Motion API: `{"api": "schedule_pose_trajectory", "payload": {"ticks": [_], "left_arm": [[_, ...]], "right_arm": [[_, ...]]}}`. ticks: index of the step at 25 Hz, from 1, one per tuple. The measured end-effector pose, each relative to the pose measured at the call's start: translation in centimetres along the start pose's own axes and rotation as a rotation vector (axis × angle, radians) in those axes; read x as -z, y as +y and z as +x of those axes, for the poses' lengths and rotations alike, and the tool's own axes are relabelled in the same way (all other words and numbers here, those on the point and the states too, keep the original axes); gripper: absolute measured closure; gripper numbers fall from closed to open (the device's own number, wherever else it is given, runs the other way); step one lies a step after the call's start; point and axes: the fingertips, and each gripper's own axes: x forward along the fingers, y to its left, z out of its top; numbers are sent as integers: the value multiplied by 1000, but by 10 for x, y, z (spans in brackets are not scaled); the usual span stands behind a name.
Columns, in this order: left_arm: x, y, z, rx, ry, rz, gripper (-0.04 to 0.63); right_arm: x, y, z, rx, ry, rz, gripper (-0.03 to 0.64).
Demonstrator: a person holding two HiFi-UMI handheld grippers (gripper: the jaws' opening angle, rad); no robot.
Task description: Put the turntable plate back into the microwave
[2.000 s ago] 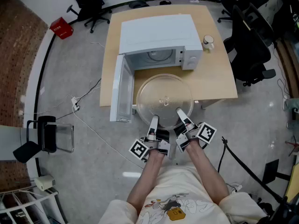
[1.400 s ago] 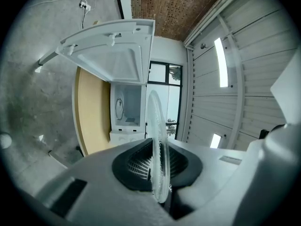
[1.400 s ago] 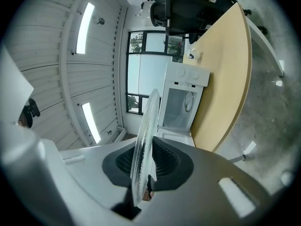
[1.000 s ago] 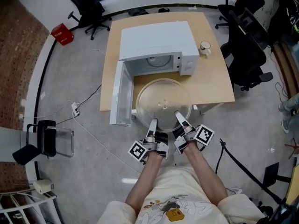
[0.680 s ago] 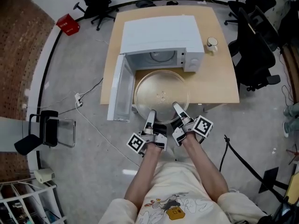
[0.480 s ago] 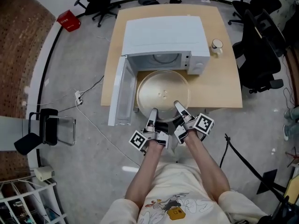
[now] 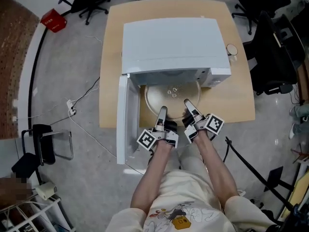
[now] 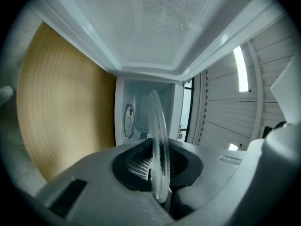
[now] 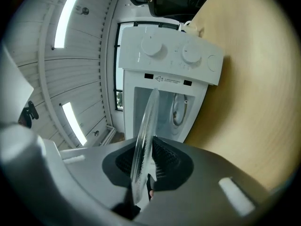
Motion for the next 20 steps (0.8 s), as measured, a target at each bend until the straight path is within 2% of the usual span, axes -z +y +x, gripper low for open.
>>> {"api": "schedule_pose_trajectory", "payload": {"ticks": [5, 16, 20], "left_arm": [[-28, 17, 36, -6, -19, 0, 563], [-70, 46, 99, -22, -68, 24, 561], [-80, 55, 116, -34, -72, 23, 561]], "right_arm": [[-19, -15, 42, 0, 5, -37, 569], [-49, -53, 112, 18, 27, -23, 570], [-55, -64, 128, 27, 2, 7, 571]]}}
